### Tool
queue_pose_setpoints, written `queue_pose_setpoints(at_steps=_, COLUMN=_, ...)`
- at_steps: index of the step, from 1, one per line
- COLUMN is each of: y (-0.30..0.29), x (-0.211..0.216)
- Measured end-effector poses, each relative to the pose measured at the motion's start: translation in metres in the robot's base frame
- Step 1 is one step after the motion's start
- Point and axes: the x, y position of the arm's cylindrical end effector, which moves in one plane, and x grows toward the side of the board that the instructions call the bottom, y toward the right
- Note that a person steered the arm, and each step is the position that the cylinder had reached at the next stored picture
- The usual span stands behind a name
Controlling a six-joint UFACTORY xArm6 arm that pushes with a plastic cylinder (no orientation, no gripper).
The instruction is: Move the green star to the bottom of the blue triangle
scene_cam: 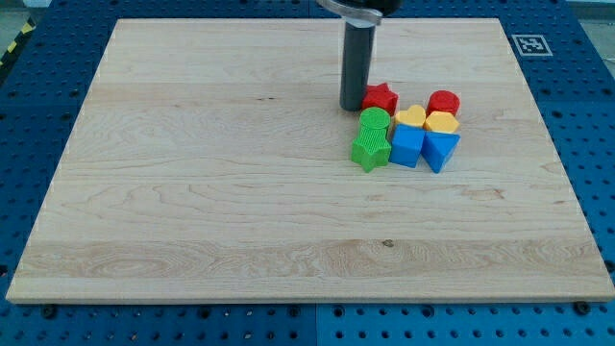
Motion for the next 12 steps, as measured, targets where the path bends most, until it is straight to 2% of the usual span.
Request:
queue_pose_setpoints(at_steps=3, y=0.032, x=0.002)
queue_pose_setpoints(at_steps=4, y=0.009, x=0.01)
queue_pose_setpoints(at_steps=6, y=0.008, x=0.01)
queue_pose_setpoints(at_steps=8, y=0.002, x=0.028)
queue_pose_setpoints(at_steps=12, y=-0.018, x=0.106)
